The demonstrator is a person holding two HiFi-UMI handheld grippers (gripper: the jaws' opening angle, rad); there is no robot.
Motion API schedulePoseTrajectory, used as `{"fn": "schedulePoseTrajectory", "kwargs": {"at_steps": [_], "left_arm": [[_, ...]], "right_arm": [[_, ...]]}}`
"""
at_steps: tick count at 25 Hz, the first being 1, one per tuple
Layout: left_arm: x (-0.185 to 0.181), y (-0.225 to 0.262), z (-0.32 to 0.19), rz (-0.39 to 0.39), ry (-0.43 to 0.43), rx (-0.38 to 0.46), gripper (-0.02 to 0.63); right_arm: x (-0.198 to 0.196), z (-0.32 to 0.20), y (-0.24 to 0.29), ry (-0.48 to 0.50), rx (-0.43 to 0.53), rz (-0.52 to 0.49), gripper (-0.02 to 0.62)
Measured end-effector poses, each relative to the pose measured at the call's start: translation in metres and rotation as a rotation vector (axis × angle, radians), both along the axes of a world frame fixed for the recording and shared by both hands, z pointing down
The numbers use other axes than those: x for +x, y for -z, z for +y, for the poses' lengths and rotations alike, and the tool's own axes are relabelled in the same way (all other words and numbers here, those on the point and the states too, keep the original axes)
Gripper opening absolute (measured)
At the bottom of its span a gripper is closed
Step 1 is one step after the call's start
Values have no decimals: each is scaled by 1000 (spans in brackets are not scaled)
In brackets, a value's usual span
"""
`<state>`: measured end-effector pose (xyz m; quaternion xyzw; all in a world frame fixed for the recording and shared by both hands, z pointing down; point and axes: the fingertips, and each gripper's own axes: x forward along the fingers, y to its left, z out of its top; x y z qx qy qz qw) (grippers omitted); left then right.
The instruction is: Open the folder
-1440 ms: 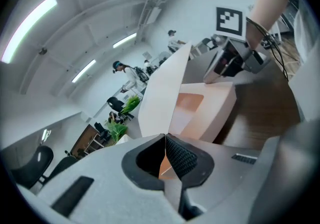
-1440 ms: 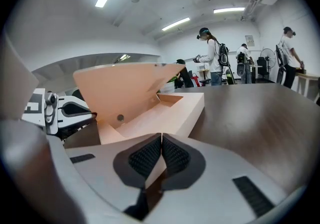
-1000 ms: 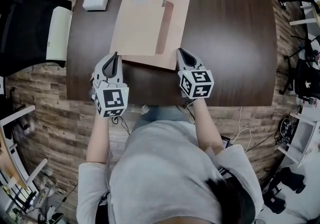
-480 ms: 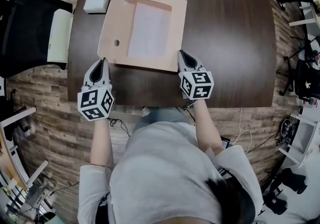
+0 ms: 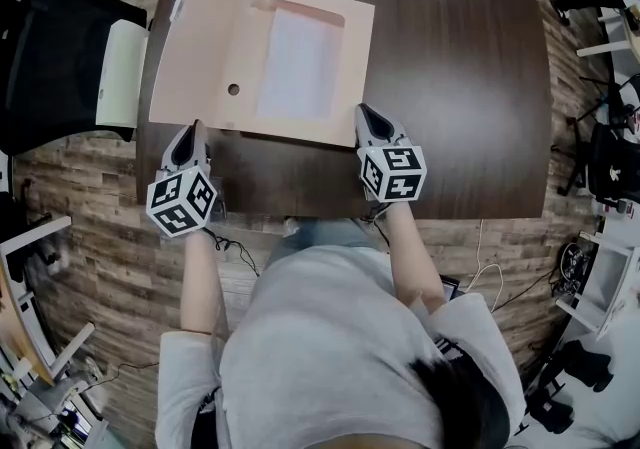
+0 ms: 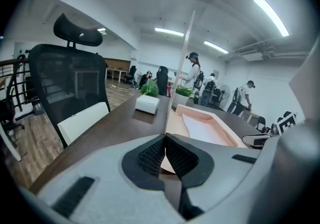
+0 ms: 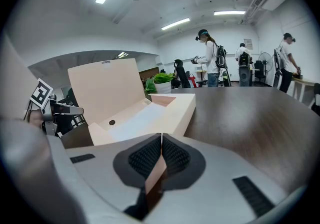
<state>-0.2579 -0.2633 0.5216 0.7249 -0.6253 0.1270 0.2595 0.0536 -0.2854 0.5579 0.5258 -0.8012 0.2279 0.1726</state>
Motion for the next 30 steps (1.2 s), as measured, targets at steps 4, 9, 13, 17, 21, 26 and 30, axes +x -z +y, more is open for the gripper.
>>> {"fn": "schedulePoseTrajectory", "kwargs": {"at_steps": [4, 9, 13, 17, 21, 26, 30], "left_arm": [[4, 4, -1, -2, -16, 10, 11], [17, 10, 3, 37, -43, 30, 12], [28, 14, 5, 64, -63, 43, 22], [41, 18, 7, 70, -114, 52, 38], [54, 20, 11, 70, -176, 56, 64], [68, 25, 20, 48, -240, 68, 83], [75, 36, 30, 26, -271, 92, 83]], "right_arm": [[0, -1, 1, -3, -2, 3, 15], [-2, 2, 8, 2, 9, -6, 15], [-5, 3, 21, 3, 34, -19, 15], [-4, 8, 36, -4, 64, -30, 15], [-2, 13, 51, -14, 96, -43, 15], [0, 21, 68, -19, 131, -55, 15], [-2, 29, 82, -15, 156, -63, 15]]}}
